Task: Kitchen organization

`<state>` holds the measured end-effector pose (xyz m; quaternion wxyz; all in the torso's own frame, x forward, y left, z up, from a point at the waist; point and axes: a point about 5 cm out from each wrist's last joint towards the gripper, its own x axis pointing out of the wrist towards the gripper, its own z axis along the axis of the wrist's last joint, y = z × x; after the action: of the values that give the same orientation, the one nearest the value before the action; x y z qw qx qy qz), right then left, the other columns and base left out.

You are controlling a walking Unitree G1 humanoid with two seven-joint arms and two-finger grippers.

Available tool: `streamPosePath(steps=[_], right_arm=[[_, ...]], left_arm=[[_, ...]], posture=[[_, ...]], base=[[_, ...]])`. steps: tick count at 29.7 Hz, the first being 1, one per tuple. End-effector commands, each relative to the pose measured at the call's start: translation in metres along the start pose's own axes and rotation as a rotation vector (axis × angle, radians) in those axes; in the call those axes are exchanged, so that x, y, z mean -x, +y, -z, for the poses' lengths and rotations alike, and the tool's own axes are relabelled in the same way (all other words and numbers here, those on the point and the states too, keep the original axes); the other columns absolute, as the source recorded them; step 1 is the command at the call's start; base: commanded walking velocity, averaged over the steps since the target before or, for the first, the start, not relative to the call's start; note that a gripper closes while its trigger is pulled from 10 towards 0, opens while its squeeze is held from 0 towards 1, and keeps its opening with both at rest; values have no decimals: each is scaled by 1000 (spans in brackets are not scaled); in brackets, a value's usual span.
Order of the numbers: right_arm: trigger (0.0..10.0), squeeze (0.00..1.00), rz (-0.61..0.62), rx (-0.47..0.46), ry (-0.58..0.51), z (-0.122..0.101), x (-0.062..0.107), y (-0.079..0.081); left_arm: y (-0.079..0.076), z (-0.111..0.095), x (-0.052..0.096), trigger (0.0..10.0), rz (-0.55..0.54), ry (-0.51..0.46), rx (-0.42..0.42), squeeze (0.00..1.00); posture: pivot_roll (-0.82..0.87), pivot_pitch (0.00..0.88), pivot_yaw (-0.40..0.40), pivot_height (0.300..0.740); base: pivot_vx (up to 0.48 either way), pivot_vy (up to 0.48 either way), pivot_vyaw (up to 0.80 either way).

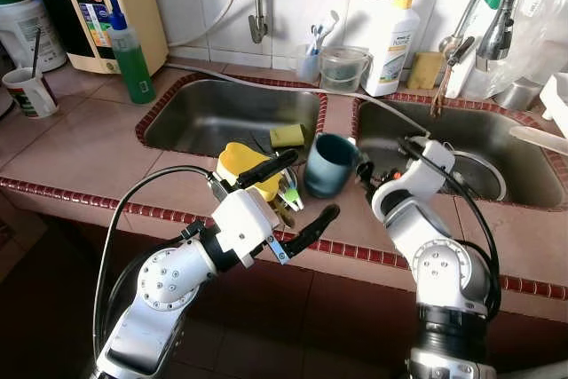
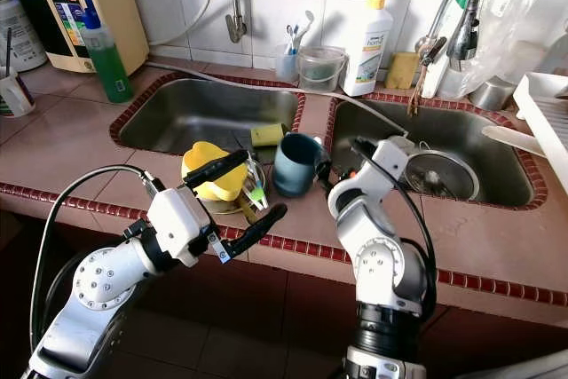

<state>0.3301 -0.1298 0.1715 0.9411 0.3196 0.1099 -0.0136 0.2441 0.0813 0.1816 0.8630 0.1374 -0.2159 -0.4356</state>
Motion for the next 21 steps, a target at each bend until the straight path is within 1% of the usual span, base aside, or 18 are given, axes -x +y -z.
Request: streamPosePath(steps=[1, 3, 12, 16, 18, 21], right_arm=[[10000, 0, -41, -13, -23, -6, -3, 11], [10000, 0, -48, -17, -29, -7, -3, 11], [10000, 0, -75, -41, -58, -23, -13, 22], [10000, 0, -77, -46, -55, -23, -14, 22], [10000, 0, -69, -74, -37, -19, -15, 20], [10000, 0, -58, -92, -24, -15, -16, 18]], left_arm=[[-2, -3, 0, 10000, 16, -6, -5, 0], [-3, -3, 0, 10000, 16, -6, -5, 0], [-5, -4, -3, 10000, 15, -13, 0, 0], [-6, -4, -3, 10000, 14, -16, 3, 0], [-6, -4, -3, 10000, 12, -16, 1, 0], [-5, -4, -3, 10000, 8, -15, 1, 0]], posture=[[-175, 0, 6, 740], [-175, 0, 6, 740], [-179, 0, 4, 740], [-177, 0, 1, 740], [-175, 0, -1, 740], [-177, 0, -2, 740]], base=[[0, 0, 0], [0, 0, 0], [0, 0, 0], [0, 0, 0], [0, 0, 0], [0, 0, 0]])
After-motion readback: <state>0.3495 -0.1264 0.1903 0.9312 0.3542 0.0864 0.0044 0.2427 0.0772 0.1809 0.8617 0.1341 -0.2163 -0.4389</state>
